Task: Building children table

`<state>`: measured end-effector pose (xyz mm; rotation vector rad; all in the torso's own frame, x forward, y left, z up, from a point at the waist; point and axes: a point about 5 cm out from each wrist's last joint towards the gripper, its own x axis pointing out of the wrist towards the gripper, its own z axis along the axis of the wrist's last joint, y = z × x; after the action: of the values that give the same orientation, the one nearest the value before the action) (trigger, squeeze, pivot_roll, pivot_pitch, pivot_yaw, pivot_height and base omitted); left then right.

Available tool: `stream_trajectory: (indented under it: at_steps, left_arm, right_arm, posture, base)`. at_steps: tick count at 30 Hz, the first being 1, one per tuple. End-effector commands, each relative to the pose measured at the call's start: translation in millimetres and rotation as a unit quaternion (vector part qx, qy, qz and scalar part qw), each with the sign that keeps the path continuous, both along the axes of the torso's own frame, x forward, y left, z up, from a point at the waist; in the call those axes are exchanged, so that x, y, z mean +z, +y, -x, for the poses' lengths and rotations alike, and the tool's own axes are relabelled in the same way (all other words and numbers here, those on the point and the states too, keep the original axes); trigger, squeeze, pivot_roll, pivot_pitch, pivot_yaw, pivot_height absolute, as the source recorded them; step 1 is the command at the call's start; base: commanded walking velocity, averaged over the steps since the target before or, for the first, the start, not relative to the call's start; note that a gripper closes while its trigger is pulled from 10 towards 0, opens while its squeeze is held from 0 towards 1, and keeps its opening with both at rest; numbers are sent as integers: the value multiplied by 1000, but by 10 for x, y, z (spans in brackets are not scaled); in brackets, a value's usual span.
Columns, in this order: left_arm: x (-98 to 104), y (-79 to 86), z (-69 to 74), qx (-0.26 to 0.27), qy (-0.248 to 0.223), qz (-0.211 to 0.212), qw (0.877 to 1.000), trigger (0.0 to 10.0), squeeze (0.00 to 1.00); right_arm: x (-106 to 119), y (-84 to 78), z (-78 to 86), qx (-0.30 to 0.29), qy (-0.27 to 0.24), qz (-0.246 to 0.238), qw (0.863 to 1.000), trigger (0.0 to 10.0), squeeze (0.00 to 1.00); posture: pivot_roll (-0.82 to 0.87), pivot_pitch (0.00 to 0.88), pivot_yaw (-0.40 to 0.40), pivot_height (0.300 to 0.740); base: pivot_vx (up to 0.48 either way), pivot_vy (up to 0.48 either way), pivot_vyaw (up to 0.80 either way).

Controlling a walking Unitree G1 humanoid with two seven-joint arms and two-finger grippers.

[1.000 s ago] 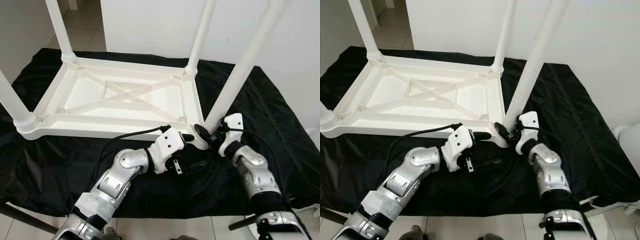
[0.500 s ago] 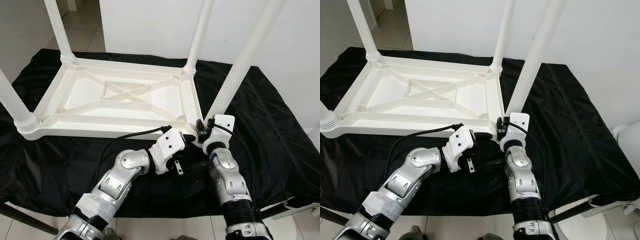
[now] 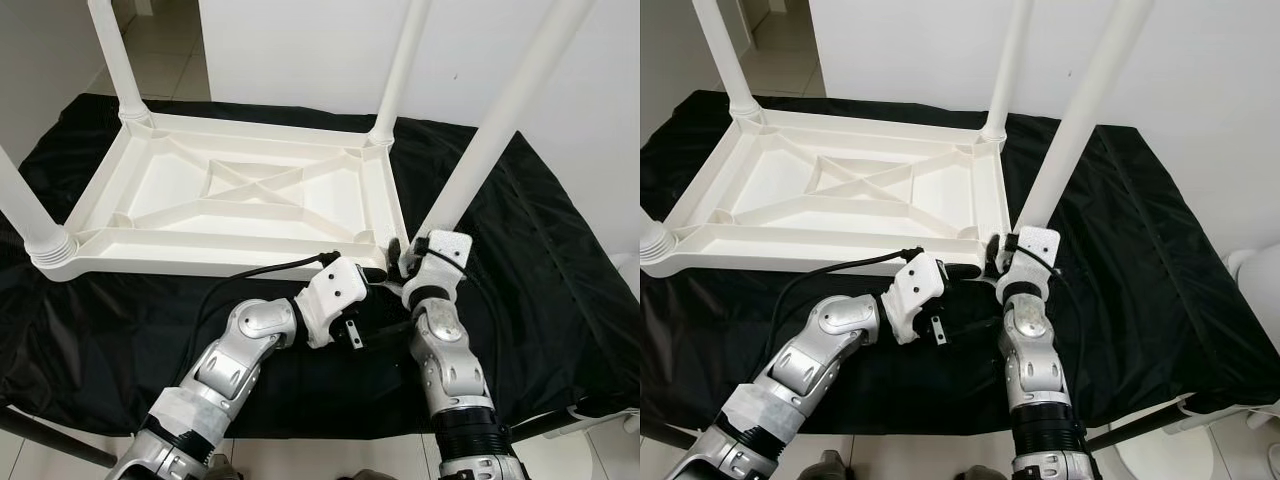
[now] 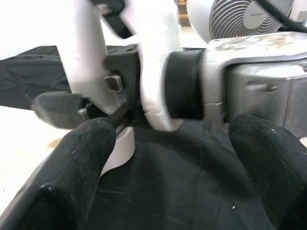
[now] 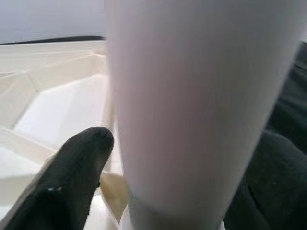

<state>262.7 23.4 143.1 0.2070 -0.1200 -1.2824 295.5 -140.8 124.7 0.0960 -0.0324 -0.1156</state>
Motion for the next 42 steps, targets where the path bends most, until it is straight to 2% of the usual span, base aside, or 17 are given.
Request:
stream_trajectory:
  at_steps: [1, 5, 6, 8, 10, 11, 12, 14, 17, 19, 22, 24, 28, 30, 34, 35, 42]
  left_arm:
    - [-25, 2, 3, 9, -1, -2, 1000, 10000, 0]
    - [-26, 4, 4, 9, -1, -2, 1000, 10000, 0]
    - [-34, 7, 5, 9, -3, -5, 1000, 10000, 0]
    - [-34, 7, 5, 9, -3, -5, 1000, 10000, 0]
    - [-42, 1, 6, 7, -6, -8, 1000, 10000, 0]
    - [-42, 1, 6, 7, -6, -8, 1000, 10000, 0]
    - [-43, -4, 6, 5, -7, -9, 1000, 10000, 0]
    - [-36, -17, -4, 5, -8, -9, 1000, 10000, 0]
    - [-32, -21, -8, 5, -10, -9, 1000, 10000, 0]
    - [-25, -21, -13, 6, -12, -8, 1000, 10000, 0]
    - [-25, -21, -13, 6, -12, -8, 1000, 10000, 0]
    - [-20, -13, -16, 8, -13, -8, 1000, 10000, 0]
    - [-19, -6, -17, 10, -14, -8, 1000, 10000, 0]
    - [-15, -1, -22, 11, -16, -8, 1000, 10000, 0]
    - [-13, 1, -26, 12, -16, -8, 1000, 10000, 0]
    - [-2, 8, -35, 15, -19, -8, 1000, 10000, 0]
    - [8, 16, -44, 20, -20, -7, 1000, 10000, 0]
  right_arm:
    - [-91, -11, 53, 10, 18, -11, 1000, 10000, 957]
    - [-108, -27, 72, 19, 22, -14, 999, 10000, 957]
    - [-109, -84, 111, 59, 16, -6, 998, 10000, 0]
    - [-109, -84, 111, 59, 16, -6, 998, 10000, 0]
    - [-111, -187, 165, 146, 9, 24, 989, 10000, 0]
    - [-111, -187, 165, 146, 9, 24, 989, 10000, 0]
    - [-111, -233, 181, 181, 8, 40, 983, 10000, 0]
    - [-112, -367, 132, 227, 10, 75, 971, 10000, 0]
    - [-109, -409, 104, 241, 13, 84, 967, 10000, 0]
    - [-92, -454, 25, 272, 15, 103, 957, 10000, 0]
    - [-92, -454, 25, 272, 15, 103, 957, 10000, 0]
    - [-88, -447, -71, 303, 22, 111, 946, 10000, 0]
    - [-93, -421, -142, 327, 27, 113, 938, 10000, 0]
    - [-114, -319, -238, 354, 34, 120, 927, 10000, 0]
    - [-126, -274, -282, 369, 36, 120, 921, 10000, 0]
    - [-168, -184, -313, 385, 42, 120, 914, 314, 0]
    - [-237, -177, -305, 394, 55, 111, 911, 0, 0]
  posture:
    - [55, 0, -97, 740]
    - [55, 0, -97, 740]
    - [49, 0, -93, 740]
    - [49, 0, -93, 740]
    - [42, 0, -90, 740]
    - [42, 0, -90, 740]
    - [42, 0, -90, 740]
    - [43, 0, -92, 740]
    - [45, 0, -92, 740]
    - [52, 0, -94, 740]
    - [52, 0, -94, 740]
    - [62, 0, -95, 740]
    - [67, 0, -93, 740]
    - [74, 0, -92, 740]
    - [74, 0, -92, 740]
    - [80, 0, -92, 740]
    - [82, 0, -94, 740]
  base:
    - [0, 0, 0]
    - [0, 0, 0]
    - [0, 0, 0]
    - [0, 0, 0]
    - [0, 0, 0]
    - [0, 0, 0]
    - [0, 0, 0]
    - [0, 0, 0]
    - [0, 0, 0]
    - [0, 0, 0]
    - [0, 0, 0]
    - [0, 0, 0]
    - [0, 0, 0]
    - [0, 0, 0]
    - [0, 0, 0]
    - [0, 0, 0]
    - [0, 0, 0]
